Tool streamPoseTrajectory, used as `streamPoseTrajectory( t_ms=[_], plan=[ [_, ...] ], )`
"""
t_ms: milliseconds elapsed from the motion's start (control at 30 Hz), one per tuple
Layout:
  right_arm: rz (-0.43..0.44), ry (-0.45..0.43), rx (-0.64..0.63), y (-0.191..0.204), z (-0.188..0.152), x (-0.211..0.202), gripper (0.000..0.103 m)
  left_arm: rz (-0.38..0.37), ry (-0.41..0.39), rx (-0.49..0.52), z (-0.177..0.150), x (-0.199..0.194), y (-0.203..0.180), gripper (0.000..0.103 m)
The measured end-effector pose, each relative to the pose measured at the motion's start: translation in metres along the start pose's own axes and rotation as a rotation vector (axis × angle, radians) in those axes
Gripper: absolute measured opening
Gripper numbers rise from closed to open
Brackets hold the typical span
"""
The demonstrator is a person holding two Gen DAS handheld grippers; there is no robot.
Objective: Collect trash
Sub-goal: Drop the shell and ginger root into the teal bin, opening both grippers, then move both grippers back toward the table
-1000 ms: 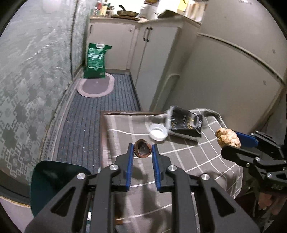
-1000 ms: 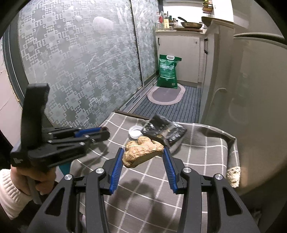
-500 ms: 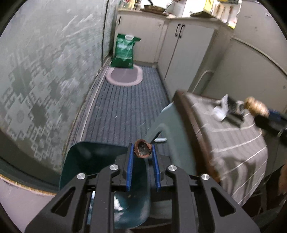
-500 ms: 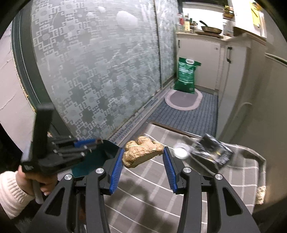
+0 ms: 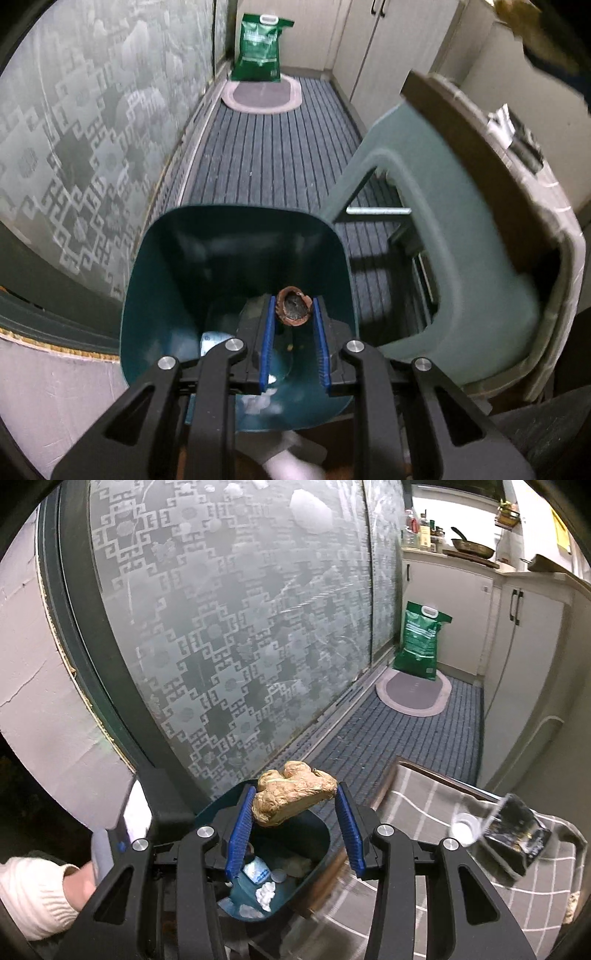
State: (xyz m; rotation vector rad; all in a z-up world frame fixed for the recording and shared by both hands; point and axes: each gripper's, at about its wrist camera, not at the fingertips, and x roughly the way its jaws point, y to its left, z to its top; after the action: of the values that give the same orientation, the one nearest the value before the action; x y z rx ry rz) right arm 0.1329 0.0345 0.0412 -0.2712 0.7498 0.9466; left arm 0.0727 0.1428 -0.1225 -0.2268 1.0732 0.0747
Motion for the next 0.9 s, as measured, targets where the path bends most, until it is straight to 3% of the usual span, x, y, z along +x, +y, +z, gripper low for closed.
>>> streamPoseTrajectory(
  t_ms=[67,267,900],
  plan=[
    [0.001,0.006,-0.003,0.003,0.0,0.004,0.045,-0.001,0.011,-0.003,-0.002,0.003,0.005,0.029],
    [0.009,0.041,-0.001,0.013,0.001,0.023,0.045,0.004,-0.009,-0.012,-0.004,-0.009,0.017,0.029],
    [0.036,0.231,-0.008,0.046,-0.024,0.11,0.044,0.006,-0.258,-0.074,-0.001,-0.122,0.046,0.02]
  ],
)
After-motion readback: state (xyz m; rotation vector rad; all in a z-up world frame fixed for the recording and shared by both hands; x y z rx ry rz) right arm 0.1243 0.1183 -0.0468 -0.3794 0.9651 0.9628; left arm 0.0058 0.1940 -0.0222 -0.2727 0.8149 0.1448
